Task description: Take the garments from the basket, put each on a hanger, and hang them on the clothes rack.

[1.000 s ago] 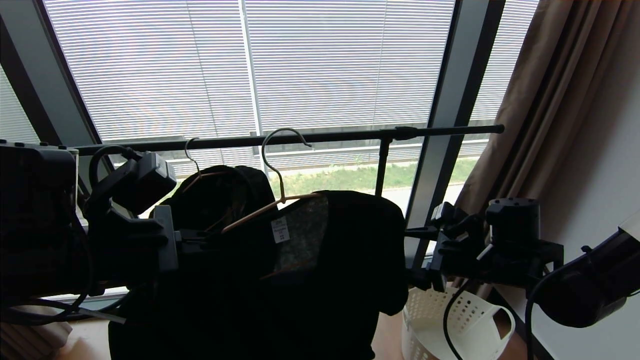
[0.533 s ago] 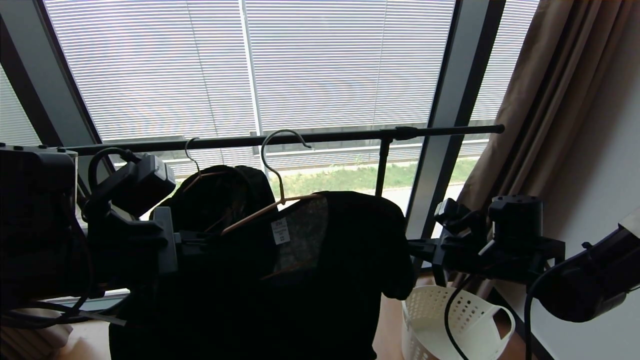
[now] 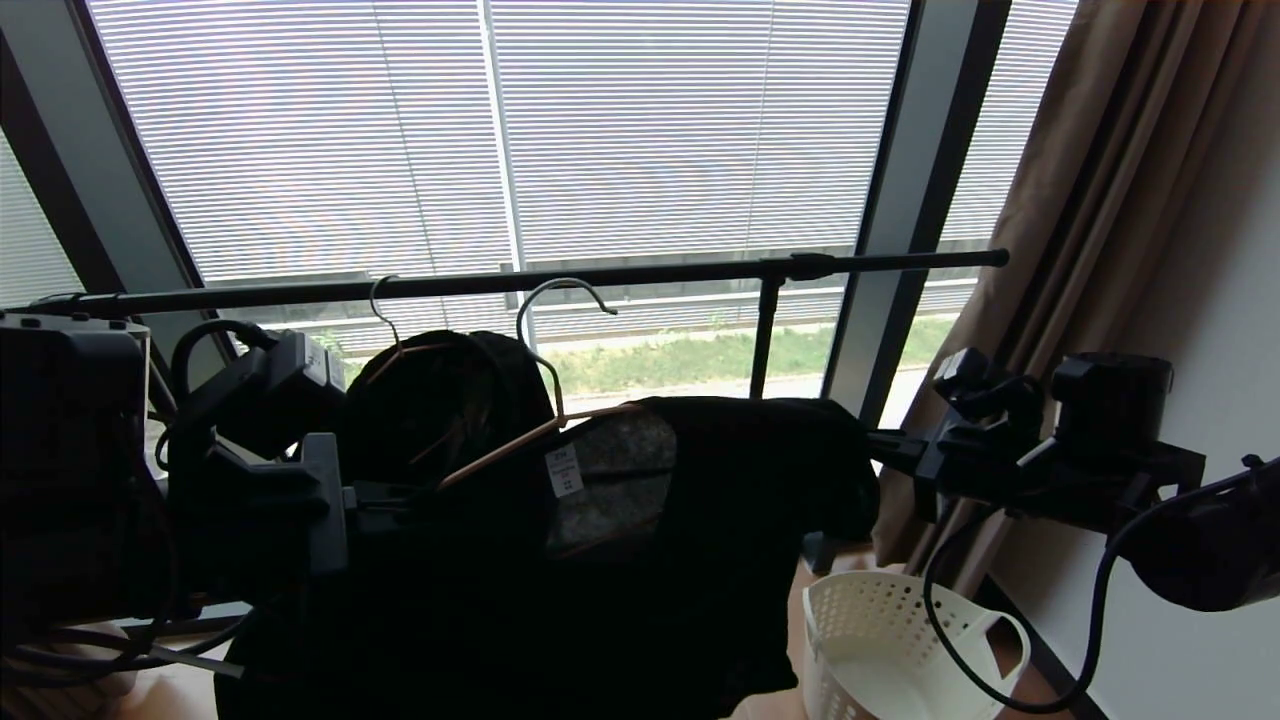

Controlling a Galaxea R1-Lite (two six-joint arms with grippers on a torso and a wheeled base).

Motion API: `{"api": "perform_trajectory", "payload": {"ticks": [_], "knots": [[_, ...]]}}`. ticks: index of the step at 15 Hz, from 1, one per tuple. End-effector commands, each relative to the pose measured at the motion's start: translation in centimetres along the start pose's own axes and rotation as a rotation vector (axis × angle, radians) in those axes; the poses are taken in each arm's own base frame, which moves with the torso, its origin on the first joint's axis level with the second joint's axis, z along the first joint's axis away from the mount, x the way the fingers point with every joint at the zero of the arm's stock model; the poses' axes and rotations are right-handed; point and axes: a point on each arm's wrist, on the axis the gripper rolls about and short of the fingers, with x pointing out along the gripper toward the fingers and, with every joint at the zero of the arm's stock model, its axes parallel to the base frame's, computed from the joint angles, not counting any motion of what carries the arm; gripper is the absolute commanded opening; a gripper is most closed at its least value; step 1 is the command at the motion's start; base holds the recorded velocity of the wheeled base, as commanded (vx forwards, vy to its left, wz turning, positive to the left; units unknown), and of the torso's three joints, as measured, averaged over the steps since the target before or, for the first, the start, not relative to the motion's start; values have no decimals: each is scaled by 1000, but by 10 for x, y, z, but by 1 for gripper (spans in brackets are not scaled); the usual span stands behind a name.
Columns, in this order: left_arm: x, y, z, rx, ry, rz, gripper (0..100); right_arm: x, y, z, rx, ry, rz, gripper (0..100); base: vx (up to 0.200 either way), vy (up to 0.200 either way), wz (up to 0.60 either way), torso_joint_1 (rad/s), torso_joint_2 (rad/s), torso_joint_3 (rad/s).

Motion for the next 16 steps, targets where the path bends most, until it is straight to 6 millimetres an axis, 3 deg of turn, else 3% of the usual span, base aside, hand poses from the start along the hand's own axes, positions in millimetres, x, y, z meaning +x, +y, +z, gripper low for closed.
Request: {"api": "perform_trajectory", "payload": {"ticks": [1, 10, 14, 15, 16], "knots": [[-3, -2, -2, -1, 0, 5, 0, -6, -8, 3, -3, -13, -30, 0, 0, 0, 0, 0, 0, 0], [-7, 1, -2, -6, -3, 28, 0, -8, -16, 1, 20, -12, -56, 0, 0, 0, 0, 0, 0, 0], [-7, 1, -3, -10, -1, 28, 0, -3, 2, -2, 2, 9, -6, 0, 0, 0, 0, 0, 0, 0], [-7, 1, -3, -22, -1, 28, 0, -2, 4, -4, -26, 15, 2, 100, 0, 0, 0, 0, 0, 0], [-7, 1, -3, -33, -1, 28, 0, -3, 5, -4, -33, 17, 5, 100, 0, 0, 0, 0, 0, 0]]}}
